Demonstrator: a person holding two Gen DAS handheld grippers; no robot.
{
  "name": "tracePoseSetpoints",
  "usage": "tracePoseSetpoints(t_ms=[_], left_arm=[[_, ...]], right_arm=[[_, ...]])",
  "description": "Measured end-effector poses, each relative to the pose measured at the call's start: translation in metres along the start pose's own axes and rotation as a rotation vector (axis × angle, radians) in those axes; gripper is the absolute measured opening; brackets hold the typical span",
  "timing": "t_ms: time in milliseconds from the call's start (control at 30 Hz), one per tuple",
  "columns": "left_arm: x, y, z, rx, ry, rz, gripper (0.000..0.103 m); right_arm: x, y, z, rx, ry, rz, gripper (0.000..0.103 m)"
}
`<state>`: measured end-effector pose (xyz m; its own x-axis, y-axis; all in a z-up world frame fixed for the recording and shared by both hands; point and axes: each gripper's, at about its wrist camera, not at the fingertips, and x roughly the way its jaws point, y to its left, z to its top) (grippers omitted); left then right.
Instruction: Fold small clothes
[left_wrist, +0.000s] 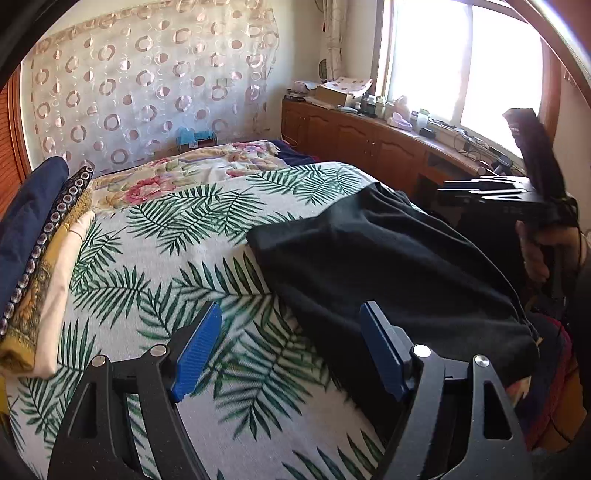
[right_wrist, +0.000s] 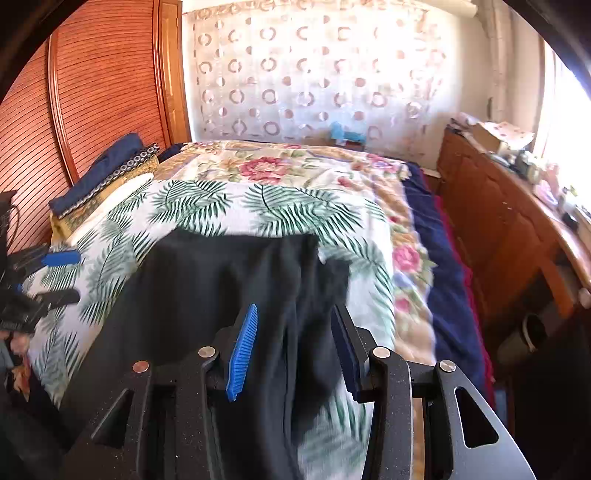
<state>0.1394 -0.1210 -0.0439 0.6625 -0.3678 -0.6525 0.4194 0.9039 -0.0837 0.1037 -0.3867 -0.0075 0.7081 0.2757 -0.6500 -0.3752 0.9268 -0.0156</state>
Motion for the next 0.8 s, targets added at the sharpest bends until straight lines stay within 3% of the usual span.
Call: tracePoseSetpoints(t_ms=[267, 533, 567, 667, 800], left_arm=[[0.031, 0.011, 0.009, -0.022, 0.052, 0.003, 0.078], [0.062, 0.016, 0.005, -0.021, 0.135, 0.013, 0.078], [0.065, 0.016, 0.005, -0.016, 0.144, 0.016, 0.078], [0.072, 0.015, 0.002, -0.005, 0.166, 0.017, 0.078], [0.073, 0.012, 0.002, 0.006, 0.168, 0.022, 0.079]], right_arm=[[0.092, -0.024, 0.030, 0.035, 0.094, 0.035, 0.043], [0.118, -0.035, 0.042, 0.034, 0.137, 0.085, 0.042], [0.118, -0.036, 0.042, 0.035, 0.142, 0.101, 0.038], [0.112, -0.038, 0.044, 0.044, 0.132, 0.130, 0.011], [0.098, -0.040, 0.042, 0.024, 0.107, 0.143, 0.002]])
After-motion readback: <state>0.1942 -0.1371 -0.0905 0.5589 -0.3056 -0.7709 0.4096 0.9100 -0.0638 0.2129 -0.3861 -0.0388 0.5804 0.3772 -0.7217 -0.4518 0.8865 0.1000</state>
